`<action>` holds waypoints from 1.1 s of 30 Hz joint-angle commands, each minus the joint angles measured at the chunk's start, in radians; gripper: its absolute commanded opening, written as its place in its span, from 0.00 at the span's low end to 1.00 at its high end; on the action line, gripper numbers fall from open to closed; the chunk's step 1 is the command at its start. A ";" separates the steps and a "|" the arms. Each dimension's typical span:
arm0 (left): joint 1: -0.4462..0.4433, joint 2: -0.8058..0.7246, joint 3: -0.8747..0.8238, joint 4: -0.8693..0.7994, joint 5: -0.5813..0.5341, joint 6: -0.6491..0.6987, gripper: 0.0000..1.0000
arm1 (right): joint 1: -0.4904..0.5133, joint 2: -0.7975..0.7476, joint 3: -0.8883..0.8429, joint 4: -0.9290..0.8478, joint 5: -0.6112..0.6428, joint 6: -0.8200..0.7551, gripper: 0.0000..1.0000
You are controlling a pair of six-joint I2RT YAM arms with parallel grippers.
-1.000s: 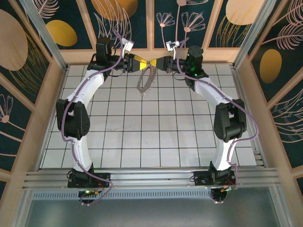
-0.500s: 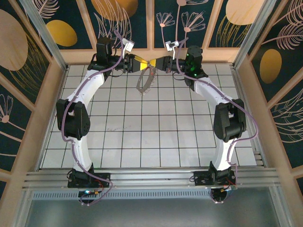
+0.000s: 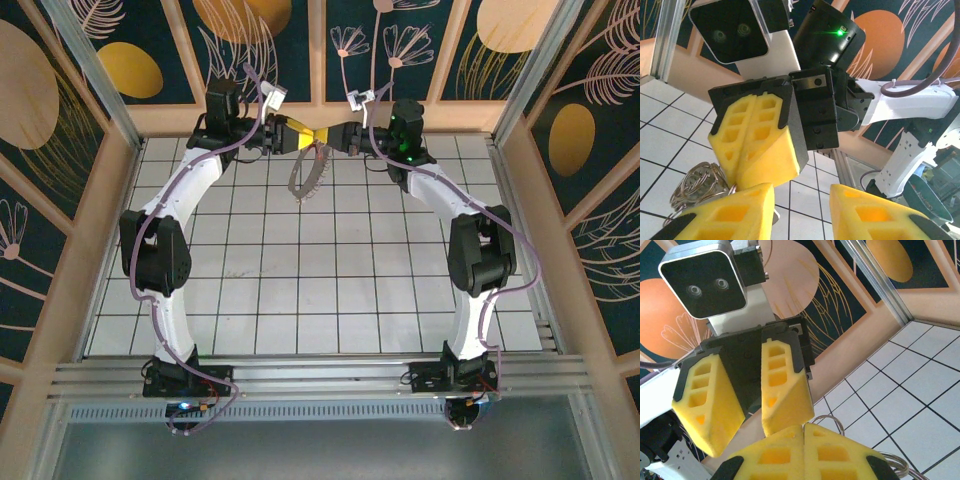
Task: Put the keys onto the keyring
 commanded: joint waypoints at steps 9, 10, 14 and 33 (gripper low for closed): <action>-0.008 -0.036 -0.010 -0.002 -0.001 0.035 0.34 | 0.001 -0.010 0.044 0.037 0.001 0.001 0.00; -0.006 -0.040 -0.010 -0.001 -0.010 0.041 0.34 | 0.001 -0.013 0.039 0.032 0.004 -0.003 0.00; 0.009 -0.066 -0.016 0.020 -0.081 0.043 0.34 | -0.005 -0.023 0.022 0.039 0.011 -0.002 0.00; 0.037 -0.065 -0.069 0.083 -0.045 -0.016 0.36 | 0.013 -0.021 0.053 0.081 0.009 0.032 0.00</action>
